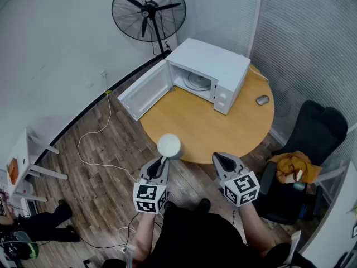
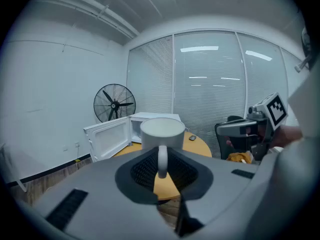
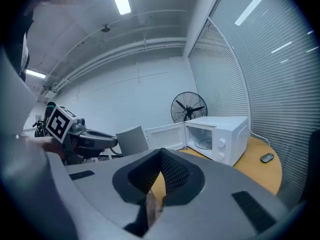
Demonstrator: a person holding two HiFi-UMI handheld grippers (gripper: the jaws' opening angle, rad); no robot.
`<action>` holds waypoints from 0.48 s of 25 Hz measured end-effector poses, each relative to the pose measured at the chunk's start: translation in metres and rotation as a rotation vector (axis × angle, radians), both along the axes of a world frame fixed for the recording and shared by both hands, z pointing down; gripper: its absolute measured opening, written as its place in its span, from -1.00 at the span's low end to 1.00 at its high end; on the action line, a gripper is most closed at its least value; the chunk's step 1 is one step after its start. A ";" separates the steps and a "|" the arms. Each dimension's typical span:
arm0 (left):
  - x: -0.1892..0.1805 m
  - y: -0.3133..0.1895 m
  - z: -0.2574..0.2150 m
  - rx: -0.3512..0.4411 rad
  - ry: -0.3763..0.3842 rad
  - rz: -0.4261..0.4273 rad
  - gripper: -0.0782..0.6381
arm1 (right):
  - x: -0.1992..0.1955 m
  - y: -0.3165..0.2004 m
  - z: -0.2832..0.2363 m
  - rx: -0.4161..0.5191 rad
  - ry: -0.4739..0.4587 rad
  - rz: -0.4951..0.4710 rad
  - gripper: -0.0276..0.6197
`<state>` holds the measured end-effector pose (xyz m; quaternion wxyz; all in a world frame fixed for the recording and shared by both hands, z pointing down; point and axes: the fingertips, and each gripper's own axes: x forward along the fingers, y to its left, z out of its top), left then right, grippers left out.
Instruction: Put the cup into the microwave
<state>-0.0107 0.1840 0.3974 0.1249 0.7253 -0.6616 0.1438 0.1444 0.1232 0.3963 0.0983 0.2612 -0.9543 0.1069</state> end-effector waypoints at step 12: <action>0.008 -0.001 0.001 -0.007 -0.017 -0.017 -0.66 | 0.000 0.005 -0.001 -0.005 -0.011 -0.026 -0.89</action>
